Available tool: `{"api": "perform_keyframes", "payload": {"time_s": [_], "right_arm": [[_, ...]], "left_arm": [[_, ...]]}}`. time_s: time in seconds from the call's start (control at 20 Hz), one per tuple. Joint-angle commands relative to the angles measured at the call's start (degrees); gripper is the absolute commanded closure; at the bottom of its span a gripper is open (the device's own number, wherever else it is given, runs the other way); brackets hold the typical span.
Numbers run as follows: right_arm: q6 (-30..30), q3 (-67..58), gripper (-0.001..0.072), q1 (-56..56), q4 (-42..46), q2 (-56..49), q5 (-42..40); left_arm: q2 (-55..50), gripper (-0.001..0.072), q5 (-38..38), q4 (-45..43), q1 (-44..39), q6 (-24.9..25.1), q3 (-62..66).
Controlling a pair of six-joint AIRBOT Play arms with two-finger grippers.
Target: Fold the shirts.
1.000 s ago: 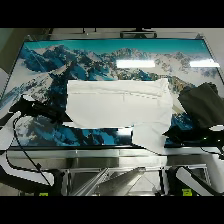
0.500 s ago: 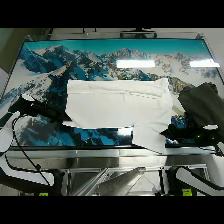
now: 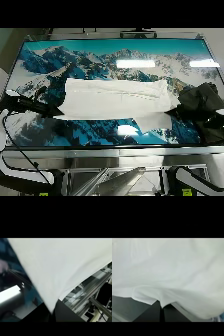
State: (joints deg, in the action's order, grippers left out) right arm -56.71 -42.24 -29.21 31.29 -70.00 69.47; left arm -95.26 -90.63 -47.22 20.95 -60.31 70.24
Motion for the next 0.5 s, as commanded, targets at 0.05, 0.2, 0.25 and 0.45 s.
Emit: {"api": "perform_keyframes", "payload": {"time_s": [0.05, 0.2, 0.25, 0.45], "right_arm": [[0.31, -13.68, 0.0692, 6.34, -7.72, -7.89, -6.93], [0.33, -22.27, 0.0692, 9.77, -9.92, -16.20, -10.82], [0.33, -24.59, 0.0692, 10.43, -10.10, -18.88, -11.72], [2.08, -30.05, 0.0692, 12.00, -10.08, -29.22, -13.20]], "left_arm": [[-2.16, 0.0681, 0.52, 3.78, -1.51, 0.15, 11.23], [-6.78, 0.0681, 4.79, 3.45, -3.67, -0.28, 21.14], [-8.92, 0.0681, 5.49, 3.32, -4.24, -0.28, 24.26], [-19.58, 0.0681, 5.27, 3.26, -6.51, -0.28, 34.05]]}}
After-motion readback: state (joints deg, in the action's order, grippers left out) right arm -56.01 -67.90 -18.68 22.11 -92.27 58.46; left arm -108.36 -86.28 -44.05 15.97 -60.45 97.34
